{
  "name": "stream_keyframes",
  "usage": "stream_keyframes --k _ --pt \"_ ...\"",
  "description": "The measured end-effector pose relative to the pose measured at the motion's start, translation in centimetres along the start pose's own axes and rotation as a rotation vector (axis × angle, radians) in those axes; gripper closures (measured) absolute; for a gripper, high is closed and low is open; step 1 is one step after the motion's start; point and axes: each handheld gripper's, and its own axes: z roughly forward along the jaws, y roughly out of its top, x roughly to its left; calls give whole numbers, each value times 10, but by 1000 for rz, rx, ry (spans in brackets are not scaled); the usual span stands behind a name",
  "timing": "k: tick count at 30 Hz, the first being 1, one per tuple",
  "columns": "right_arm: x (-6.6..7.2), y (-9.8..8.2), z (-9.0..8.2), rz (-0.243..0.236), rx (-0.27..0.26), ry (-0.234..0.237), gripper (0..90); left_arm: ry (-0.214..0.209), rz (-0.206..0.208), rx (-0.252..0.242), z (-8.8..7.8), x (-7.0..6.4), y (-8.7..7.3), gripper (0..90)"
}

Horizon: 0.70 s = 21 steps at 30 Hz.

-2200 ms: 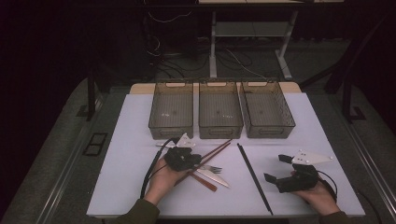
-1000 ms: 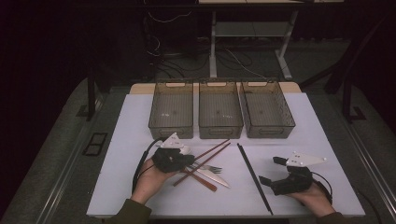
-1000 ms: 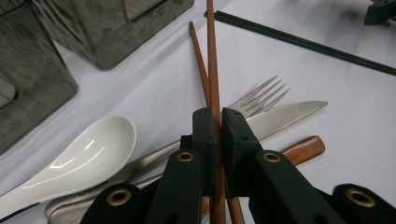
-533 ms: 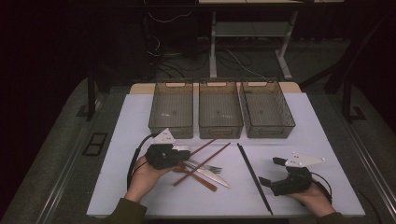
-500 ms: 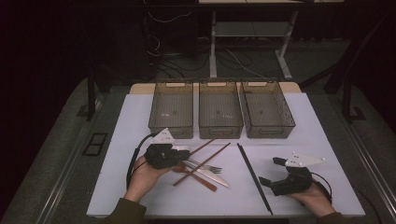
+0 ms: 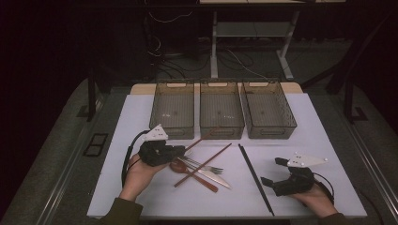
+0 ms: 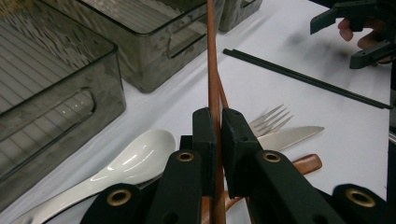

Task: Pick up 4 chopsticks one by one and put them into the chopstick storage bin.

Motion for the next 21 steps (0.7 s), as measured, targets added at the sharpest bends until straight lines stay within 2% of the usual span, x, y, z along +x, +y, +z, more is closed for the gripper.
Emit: stream_keyframes --k 11,21 --pt "0 0 -2 0 -3 -3 40 37 -15 -29 -8 10 6 833" --pt "-1 0 -2 3 -9 -2 40 88 -33 -23 -6 25 16 833"
